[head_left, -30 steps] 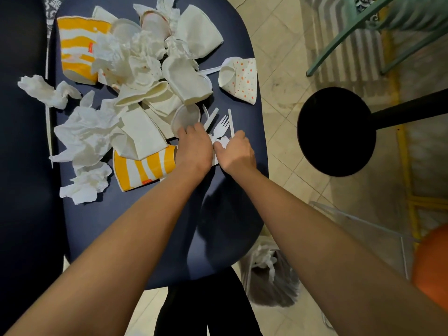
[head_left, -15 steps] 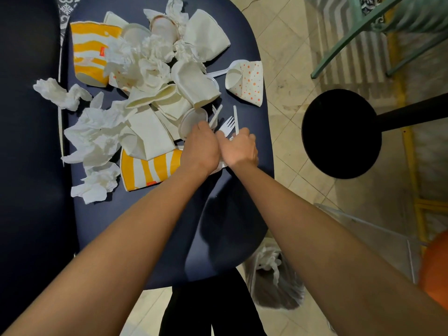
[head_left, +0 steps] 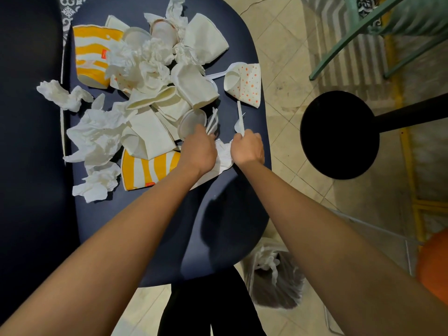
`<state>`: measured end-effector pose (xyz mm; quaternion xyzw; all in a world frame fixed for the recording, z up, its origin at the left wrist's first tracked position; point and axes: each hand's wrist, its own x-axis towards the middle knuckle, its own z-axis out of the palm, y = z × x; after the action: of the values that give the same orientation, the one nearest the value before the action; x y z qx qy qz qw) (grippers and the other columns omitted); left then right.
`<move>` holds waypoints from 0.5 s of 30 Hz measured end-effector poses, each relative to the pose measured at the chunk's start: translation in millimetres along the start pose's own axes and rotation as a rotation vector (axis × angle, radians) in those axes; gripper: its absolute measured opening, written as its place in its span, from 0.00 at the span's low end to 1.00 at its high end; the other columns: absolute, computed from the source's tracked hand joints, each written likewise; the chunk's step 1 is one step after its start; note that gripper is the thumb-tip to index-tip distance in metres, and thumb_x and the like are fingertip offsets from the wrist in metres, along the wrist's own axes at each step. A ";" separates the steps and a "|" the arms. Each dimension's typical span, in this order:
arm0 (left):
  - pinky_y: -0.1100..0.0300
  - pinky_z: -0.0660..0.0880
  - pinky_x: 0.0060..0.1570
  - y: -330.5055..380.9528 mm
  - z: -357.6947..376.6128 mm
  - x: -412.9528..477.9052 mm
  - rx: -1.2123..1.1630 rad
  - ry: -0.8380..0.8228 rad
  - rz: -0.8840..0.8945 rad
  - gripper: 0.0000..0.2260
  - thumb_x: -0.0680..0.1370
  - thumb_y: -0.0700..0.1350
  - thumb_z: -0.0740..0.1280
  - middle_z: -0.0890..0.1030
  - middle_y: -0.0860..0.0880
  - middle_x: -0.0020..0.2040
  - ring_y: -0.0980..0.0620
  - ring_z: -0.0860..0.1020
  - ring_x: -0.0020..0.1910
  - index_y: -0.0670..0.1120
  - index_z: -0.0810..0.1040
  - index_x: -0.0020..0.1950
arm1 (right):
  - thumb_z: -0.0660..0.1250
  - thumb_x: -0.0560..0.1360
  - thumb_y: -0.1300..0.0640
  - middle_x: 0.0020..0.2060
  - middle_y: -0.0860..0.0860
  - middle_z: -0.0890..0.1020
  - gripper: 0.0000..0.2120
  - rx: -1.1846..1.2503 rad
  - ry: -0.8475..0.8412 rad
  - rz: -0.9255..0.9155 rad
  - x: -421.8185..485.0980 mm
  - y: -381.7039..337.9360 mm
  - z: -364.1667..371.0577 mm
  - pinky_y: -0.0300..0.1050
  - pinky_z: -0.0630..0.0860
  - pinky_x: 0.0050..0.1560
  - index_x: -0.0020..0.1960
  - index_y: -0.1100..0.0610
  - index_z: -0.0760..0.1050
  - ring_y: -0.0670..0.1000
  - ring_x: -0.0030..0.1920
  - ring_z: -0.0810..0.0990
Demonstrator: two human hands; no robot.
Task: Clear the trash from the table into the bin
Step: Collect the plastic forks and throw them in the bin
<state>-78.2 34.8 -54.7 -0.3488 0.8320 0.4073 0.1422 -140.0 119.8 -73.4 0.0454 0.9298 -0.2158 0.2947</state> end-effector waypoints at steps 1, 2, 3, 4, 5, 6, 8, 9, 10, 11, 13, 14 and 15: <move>0.55 0.64 0.42 -2.1 1.2 -0.4 0.009 -0.003 0.016 0.13 0.81 0.45 0.56 0.77 0.35 0.54 0.37 0.75 0.53 0.36 0.68 0.59 | 0.50 0.81 0.55 0.61 0.60 0.72 0.18 0.007 0.012 -0.008 -0.8 1.7 -1.3 0.51 0.70 0.55 0.64 0.63 0.69 0.59 0.60 0.72; 0.55 0.66 0.43 -3.9 2.5 -1.1 0.014 -0.011 0.030 0.13 0.80 0.46 0.59 0.78 0.36 0.54 0.37 0.76 0.53 0.36 0.68 0.58 | 0.50 0.81 0.55 0.61 0.60 0.73 0.17 0.018 0.024 -0.009 -1.3 3.4 -2.3 0.51 0.70 0.53 0.63 0.63 0.68 0.60 0.60 0.72; 0.55 0.68 0.44 -5.3 3.8 -2.0 0.023 -0.025 0.041 0.15 0.78 0.47 0.64 0.78 0.38 0.55 0.38 0.76 0.54 0.37 0.68 0.58 | 0.50 0.81 0.55 0.60 0.61 0.75 0.17 0.030 0.031 0.000 -1.8 5.1 -3.2 0.50 0.70 0.50 0.62 0.63 0.68 0.60 0.59 0.73; 0.54 0.69 0.46 -6.1 5.3 -3.8 0.050 -0.041 0.051 0.18 0.76 0.47 0.68 0.78 0.39 0.56 0.39 0.76 0.54 0.38 0.68 0.58 | 0.50 0.81 0.55 0.58 0.61 0.76 0.16 0.037 0.029 0.013 -2.9 6.9 -4.1 0.49 0.69 0.46 0.62 0.63 0.67 0.60 0.58 0.74; 0.53 0.70 0.47 -6.5 6.9 -5.8 0.096 -0.059 0.060 0.21 0.73 0.48 0.71 0.77 0.39 0.57 0.39 0.76 0.55 0.39 0.68 0.59 | 0.49 0.82 0.55 0.58 0.61 0.76 0.16 0.036 0.022 0.026 -4.1 8.2 -4.4 0.47 0.67 0.44 0.62 0.63 0.67 0.61 0.56 0.75; 0.52 0.71 0.49 -7.0 8.7 -8.4 0.149 -0.076 0.066 0.24 0.71 0.48 0.73 0.75 0.39 0.59 0.39 0.75 0.56 0.40 0.67 0.60 | 0.49 0.82 0.55 0.58 0.61 0.76 0.16 0.029 0.013 0.033 -5.6 9.9 -4.5 0.47 0.66 0.43 0.63 0.63 0.66 0.61 0.56 0.75; 0.49 0.72 0.53 -8.5 13.5 -13.2 0.236 -0.104 0.068 0.29 0.69 0.48 0.75 0.70 0.39 0.63 0.37 0.74 0.57 0.42 0.65 0.65 | 0.49 0.82 0.55 0.58 0.61 0.76 0.15 0.011 -0.002 0.034 -8.3 13.6 -4.4 0.46 0.66 0.44 0.63 0.62 0.65 0.61 0.56 0.76; 0.48 0.72 0.54 -9.7 16.0 -15.1 0.265 -0.116 0.063 0.30 0.69 0.47 0.75 0.68 0.39 0.64 0.36 0.74 0.57 0.43 0.65 0.66 | 0.49 0.82 0.54 0.58 0.62 0.76 0.15 0.007 -0.006 0.034 -9.3 15.5 -4.1 0.46 0.66 0.44 0.63 0.62 0.65 0.61 0.56 0.76; 0.47 0.73 0.53 -11.2 18.7 -16.4 0.286 -0.123 0.058 0.30 0.70 0.46 0.74 0.67 0.39 0.64 0.35 0.75 0.56 0.43 0.64 0.67 | 0.49 0.82 0.54 0.58 0.62 0.76 0.15 0.004 -0.012 0.035 -10.1 17.7 -3.6 0.47 0.67 0.45 0.63 0.62 0.65 0.61 0.57 0.76; 0.47 0.73 0.52 -13.2 21.5 -16.9 0.303 -0.124 0.054 0.28 0.72 0.45 0.72 0.66 0.39 0.64 0.35 0.75 0.56 0.44 0.64 0.67 | 0.50 0.82 0.54 0.58 0.61 0.76 0.16 0.002 -0.022 0.036 -10.6 20.1 -3.0 0.47 0.67 0.46 0.63 0.62 0.65 0.61 0.57 0.76; 0.47 0.73 0.50 -15.8 26.2 -16.4 0.333 -0.106 0.066 0.23 0.74 0.43 0.69 0.67 0.39 0.62 0.35 0.75 0.54 0.44 0.64 0.67 | 0.50 0.82 0.53 0.58 0.61 0.76 0.15 0.001 -0.045 0.029 -11.5 25.6 -1.4 0.46 0.67 0.46 0.63 0.62 0.65 0.60 0.57 0.76; 0.47 0.73 0.48 -17.3 28.3 -15.3 0.341 -0.094 0.088 0.22 0.75 0.42 0.68 0.68 0.39 0.61 0.35 0.76 0.53 0.44 0.64 0.65 | 0.51 0.82 0.54 0.57 0.61 0.76 0.15 0.005 -0.057 0.021 -12.2 27.8 -0.6 0.46 0.68 0.46 0.63 0.62 0.65 0.60 0.57 0.76; 0.47 0.72 0.47 -18.6 30.0 -14.4 0.344 -0.084 0.117 0.20 0.75 0.42 0.67 0.69 0.39 0.60 0.35 0.76 0.52 0.43 0.64 0.64 | 0.51 0.82 0.54 0.57 0.61 0.77 0.15 0.012 -0.066 0.011 -12.9 30.1 0.7 0.47 0.68 0.46 0.63 0.62 0.65 0.60 0.57 0.76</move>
<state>-56.4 56.9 -76.8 -0.2531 0.9014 0.2811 0.2106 -122.7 147.2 -77.9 0.0452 0.9180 -0.2209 0.3262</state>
